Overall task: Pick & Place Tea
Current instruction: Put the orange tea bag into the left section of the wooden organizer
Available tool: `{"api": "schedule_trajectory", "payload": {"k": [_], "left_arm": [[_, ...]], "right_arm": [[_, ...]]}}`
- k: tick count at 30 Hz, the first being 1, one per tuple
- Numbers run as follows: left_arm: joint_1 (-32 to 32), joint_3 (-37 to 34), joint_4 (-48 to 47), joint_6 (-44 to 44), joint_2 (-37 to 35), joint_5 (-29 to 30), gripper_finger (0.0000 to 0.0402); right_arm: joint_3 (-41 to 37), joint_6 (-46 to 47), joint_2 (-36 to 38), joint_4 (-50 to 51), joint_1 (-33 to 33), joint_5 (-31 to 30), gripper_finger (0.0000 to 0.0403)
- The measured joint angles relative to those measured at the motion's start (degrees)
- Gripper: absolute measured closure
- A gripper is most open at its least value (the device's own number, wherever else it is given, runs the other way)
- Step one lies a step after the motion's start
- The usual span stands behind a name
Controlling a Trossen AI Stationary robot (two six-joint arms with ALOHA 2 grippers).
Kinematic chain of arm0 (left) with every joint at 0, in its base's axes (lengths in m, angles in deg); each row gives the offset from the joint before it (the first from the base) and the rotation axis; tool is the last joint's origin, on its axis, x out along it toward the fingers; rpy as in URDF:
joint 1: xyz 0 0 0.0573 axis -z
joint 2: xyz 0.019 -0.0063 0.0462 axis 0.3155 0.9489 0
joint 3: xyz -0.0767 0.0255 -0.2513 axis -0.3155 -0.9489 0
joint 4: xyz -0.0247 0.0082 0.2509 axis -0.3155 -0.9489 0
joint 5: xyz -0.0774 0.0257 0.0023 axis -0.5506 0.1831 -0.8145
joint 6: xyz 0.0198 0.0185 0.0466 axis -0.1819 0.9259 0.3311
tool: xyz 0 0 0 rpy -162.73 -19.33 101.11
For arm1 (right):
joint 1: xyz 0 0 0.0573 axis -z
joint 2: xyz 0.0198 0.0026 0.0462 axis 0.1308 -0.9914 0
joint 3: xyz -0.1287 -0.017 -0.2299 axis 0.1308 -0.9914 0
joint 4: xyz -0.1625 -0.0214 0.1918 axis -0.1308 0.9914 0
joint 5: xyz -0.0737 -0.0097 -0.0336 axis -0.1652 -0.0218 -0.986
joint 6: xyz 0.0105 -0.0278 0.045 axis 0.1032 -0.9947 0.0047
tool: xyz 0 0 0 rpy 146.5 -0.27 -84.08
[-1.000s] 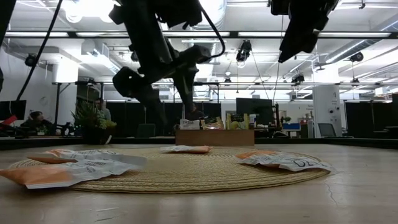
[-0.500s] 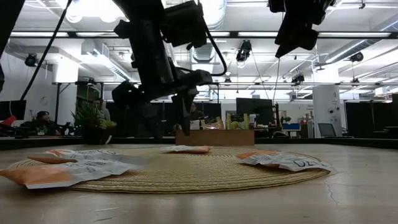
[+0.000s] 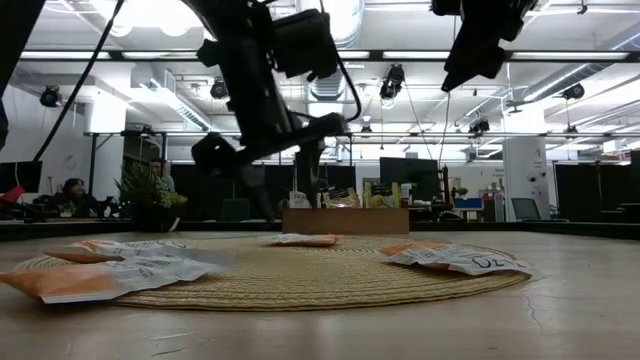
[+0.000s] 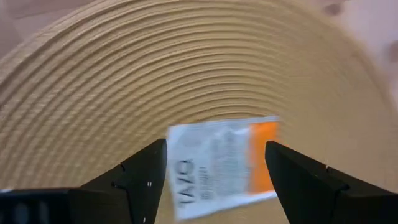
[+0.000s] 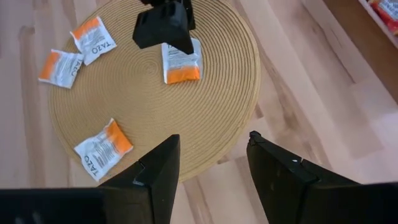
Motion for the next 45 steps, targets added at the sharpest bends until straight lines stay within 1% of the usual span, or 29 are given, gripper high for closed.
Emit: {"api": "schedule_trajectory", "payload": {"k": [6,11,15,18,24,27,35,41,43,45], "left_arm": [[0.11,5.18,-2.71,-0.54,1.38,-0.14,0.0136],[0.29,10.68,-8.64,-0.4,4.85,-0.19,0.0137],[0.55,15.08,-16.34,-0.32,7.47,-0.18,0.0137],[0.68,16.88,-19.2,-0.32,8.64,-0.13,0.0137],[1.31,16.92,-20.1,-1.39,10.43,-0.66,0.0137],[1.74,15.63,-20.21,-2.2,10.96,-1.52,0.0137],[1.86,12.24,-16.21,-2.13,11.47,-1.56,0.0141],[1.88,11.59,-14.56,-2.9,11.37,-1.12,0.0169],[1.88,11.58,-14.53,-2.85,11.37,-0.76,0.0188],[1.88,11.57,-14.51,-2.67,11.37,-0.4,0.0215]], "right_arm": [[0.02,-2.71,-0.02,0.06,0.0,0.0,0.022],[0.02,-5.5,0.0,0.27,-0.01,0.0,0.022],[0.02,-7.14,0.02,0.44,0.0,0.0,0.022],[0.0,-8.18,0.02,0.47,0.0,-0.01,0.022],[-0.11,-8.92,0.02,0.82,0.0,-0.02,0.022],[-0.26,-8.95,0.02,0.87,0.0,-0.04,0.022],[-0.37,-10.18,0.02,1.99,0.0,-0.04,0.022],[-0.42,-10.4,0.02,1.88,0.0,-0.04,0.022],[-0.42,-10.42,0.02,1.84,0.0,-0.04,0.022],[-0.42,-10.43,0.02,1.76,0.0,-0.06,0.022]]}}
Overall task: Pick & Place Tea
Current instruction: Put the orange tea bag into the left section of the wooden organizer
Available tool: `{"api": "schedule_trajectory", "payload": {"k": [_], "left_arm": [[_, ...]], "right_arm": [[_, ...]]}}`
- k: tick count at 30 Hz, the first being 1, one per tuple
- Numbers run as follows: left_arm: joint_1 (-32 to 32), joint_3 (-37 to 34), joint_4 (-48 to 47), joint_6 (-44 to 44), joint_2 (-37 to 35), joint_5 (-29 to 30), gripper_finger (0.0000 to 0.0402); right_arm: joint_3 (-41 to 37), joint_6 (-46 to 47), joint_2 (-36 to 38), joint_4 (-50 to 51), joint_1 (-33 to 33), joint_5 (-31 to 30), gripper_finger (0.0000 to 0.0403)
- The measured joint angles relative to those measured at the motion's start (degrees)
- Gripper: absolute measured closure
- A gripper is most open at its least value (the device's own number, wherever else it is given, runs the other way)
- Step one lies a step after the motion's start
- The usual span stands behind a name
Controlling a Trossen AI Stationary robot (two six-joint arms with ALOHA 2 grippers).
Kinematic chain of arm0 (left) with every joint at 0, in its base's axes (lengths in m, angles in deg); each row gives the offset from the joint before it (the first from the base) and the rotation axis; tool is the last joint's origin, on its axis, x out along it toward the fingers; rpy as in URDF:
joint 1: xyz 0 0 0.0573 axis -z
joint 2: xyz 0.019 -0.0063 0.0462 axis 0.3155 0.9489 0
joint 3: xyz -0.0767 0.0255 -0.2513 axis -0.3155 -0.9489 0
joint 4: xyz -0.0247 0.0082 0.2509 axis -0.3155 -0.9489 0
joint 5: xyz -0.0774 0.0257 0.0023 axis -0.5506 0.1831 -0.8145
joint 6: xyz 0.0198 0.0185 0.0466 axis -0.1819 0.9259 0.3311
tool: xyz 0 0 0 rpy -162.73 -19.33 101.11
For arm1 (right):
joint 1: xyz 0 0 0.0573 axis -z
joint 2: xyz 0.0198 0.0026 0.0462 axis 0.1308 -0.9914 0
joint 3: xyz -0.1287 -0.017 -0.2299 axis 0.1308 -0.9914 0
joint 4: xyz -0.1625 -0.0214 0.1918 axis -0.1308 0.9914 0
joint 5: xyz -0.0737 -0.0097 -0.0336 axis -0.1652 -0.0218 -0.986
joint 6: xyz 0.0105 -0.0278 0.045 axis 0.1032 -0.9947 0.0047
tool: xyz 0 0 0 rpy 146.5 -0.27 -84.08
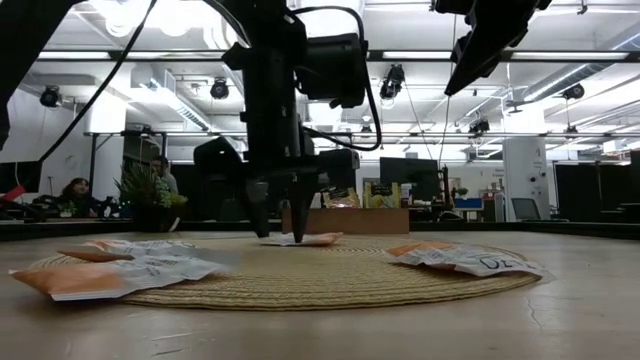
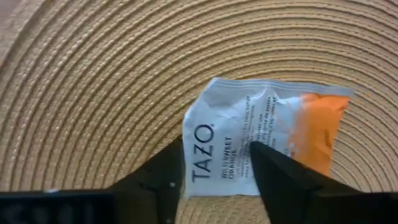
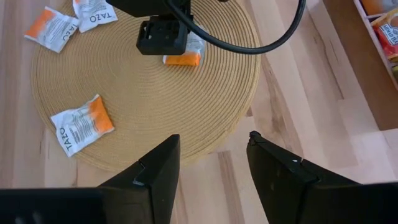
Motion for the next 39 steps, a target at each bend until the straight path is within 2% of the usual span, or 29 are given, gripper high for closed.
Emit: {"api": "schedule_trajectory", "payload": {"k": [8,11,18,23,33,39], "left_arm": [[0.0,-0.04,0.11,0.65,0.02,0.78,0.0358],[0.0,-0.04,0.11,0.92,0.02,1.19,0.0393],[-0.11,0.48,-0.62,4.62,-0.97,1.35,0.04],[-0.47,2.98,-1.24,10.23,-3.42,4.38,0.0401],[-4.49,10.74,-9.39,31.06,-4.94,13.18,0.0401],[-9.75,13.65,-12.44,48.63,-5.24,17.95,0.0401]], "right_arm": [[0.0,0.01,-0.02,-0.15,0.0,-0.1,0.022],[0.0,0.01,-0.02,-0.19,0.0,-0.12,0.022],[0.0,0.01,-0.04,-0.28,0.0,-0.1,0.022],[0.0,0.08,-0.04,-0.23,0.0,-0.07,0.022],[0.0,3.04,0.79,0.01,0.0,0.06,0.022],[0.0,7.5,3.06,0.09,0.0,0.1,0.022]]}}
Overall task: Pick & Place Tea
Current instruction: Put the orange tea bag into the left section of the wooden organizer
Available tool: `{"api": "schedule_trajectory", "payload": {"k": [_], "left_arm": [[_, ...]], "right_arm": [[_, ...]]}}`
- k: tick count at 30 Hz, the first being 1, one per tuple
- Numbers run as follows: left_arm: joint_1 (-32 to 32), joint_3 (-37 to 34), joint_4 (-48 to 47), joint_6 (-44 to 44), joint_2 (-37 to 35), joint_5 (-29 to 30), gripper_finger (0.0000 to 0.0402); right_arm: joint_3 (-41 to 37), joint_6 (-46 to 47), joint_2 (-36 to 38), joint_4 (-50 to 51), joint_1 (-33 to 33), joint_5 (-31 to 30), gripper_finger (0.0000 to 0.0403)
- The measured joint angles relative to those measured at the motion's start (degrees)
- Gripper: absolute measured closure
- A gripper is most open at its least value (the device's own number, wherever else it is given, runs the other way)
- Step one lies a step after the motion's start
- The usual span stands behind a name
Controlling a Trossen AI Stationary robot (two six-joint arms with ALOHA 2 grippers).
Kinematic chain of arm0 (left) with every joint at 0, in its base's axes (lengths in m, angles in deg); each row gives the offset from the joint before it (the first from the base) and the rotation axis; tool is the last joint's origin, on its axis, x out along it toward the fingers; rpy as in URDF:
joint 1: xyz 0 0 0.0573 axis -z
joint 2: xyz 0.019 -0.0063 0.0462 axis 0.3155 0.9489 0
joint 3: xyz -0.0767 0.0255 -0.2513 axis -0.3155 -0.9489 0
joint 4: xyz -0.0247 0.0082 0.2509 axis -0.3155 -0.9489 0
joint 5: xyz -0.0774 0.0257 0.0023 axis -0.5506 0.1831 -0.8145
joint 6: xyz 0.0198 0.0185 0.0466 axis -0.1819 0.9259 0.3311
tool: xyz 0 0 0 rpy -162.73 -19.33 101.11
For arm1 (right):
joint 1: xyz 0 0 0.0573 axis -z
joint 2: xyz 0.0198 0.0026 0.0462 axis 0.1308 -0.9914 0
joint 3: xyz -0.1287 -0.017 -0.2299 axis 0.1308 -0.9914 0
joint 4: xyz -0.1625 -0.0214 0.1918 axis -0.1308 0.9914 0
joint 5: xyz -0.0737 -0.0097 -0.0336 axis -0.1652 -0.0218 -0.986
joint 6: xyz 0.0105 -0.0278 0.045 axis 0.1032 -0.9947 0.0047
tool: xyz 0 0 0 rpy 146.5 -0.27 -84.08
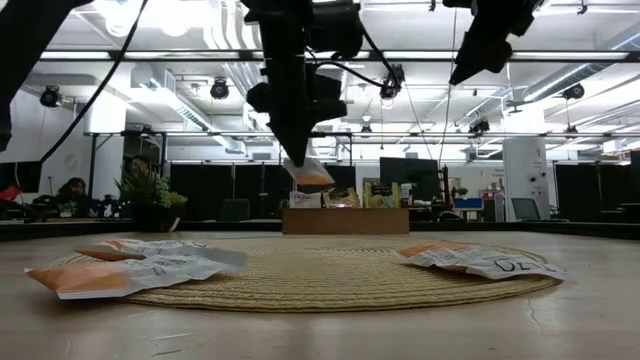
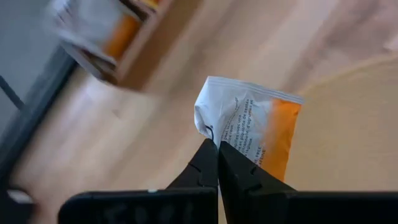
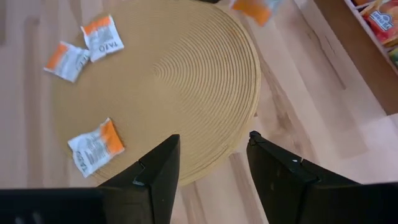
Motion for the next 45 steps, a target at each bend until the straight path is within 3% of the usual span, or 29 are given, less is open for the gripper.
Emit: {"api": "schedule_trajectory", "payload": {"k": [12,23,31,45], "left_arm": [[-13.19,3.75,1.96,24.51,-0.01,2.93,0.0401],[-17.57,3.88,17.19,49.04,-0.01,2.65,0.0401],[-19.94,2.55,18.99,49.59,-0.03,2.76,0.0401],[-19.98,-8.56,32.2,49.82,-0.03,6.55,0.0401]], "right_arm": [[0.0,7.71,6.3,-0.03,-0.02,-0.02,0.022],[0.0,9.82,7.51,-0.23,0.0,-3.33,0.022],[0.0,10.24,7.51,-0.26,0.0,-4.79,0.022],[0.0,10.24,7.43,-0.35,0.0,-7.57,0.022]]}}
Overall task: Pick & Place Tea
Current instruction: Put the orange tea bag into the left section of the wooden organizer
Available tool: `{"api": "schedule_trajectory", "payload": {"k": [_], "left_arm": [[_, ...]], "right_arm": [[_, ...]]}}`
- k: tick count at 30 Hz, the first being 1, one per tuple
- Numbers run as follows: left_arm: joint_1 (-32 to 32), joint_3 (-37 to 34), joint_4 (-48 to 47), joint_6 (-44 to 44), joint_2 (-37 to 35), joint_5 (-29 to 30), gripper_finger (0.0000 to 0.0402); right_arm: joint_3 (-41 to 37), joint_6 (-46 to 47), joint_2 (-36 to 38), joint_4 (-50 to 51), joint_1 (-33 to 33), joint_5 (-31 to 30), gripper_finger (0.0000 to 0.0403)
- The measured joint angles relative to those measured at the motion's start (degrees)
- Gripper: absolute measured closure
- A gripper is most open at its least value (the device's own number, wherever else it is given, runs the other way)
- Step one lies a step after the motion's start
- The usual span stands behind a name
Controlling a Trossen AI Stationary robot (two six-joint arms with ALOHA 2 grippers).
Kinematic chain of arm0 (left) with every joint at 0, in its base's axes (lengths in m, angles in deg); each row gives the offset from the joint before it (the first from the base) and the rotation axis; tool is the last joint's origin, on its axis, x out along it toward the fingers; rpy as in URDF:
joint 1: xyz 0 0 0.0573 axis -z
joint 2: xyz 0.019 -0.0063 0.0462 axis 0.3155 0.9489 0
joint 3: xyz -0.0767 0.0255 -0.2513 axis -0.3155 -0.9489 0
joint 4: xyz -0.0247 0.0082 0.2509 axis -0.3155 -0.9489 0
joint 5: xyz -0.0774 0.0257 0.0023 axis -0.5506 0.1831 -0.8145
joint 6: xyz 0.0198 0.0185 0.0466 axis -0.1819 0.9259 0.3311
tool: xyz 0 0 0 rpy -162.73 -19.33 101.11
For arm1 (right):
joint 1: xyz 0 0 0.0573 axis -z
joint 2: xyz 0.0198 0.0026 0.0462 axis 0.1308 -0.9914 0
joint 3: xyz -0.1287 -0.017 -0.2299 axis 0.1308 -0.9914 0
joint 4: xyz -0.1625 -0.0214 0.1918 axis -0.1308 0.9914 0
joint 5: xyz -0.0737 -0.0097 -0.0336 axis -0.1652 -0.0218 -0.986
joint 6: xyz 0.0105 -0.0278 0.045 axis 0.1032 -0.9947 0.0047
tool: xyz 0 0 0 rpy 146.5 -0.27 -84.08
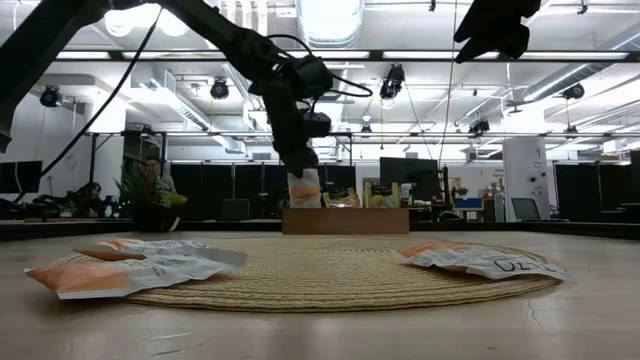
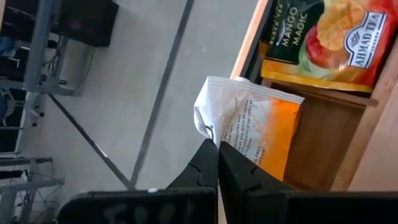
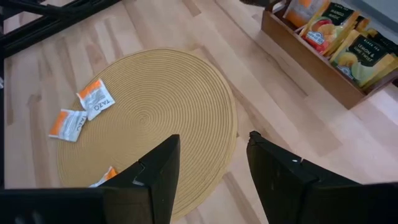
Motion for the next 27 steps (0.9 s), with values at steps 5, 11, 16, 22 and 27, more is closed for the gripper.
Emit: {"api": "schedule_trajectory", "payload": {"k": [5,11,16,22,27], "left_arm": [[0.02,-1.88,1.65,0.07,0.0,-1.67,0.0401],[0.02,-4.32,5.32,0.42,0.01,-1.72,0.0401],[0.02,-5.4,7.18,2.31,0.06,-1.72,0.0401],[-0.03,-5.52,10.31,3.81,0.33,-1.75,0.0401],[-0.73,-6.28,10.78,3.87,0.33,-1.76,0.0401]], "right_arm": [[0.0,0.0,0.0,0.01,-0.01,-0.03,0.022],[0.0,0.0,0.0,0.03,-0.02,-0.14,0.022],[0.0,0.54,0.0,0.06,0.0,-0.16,0.022],[0.0,0.6,0.0,0.09,0.0,-0.16,0.022],[0.0,0.94,0.0,0.07,0.0,-0.15,0.022]]}}
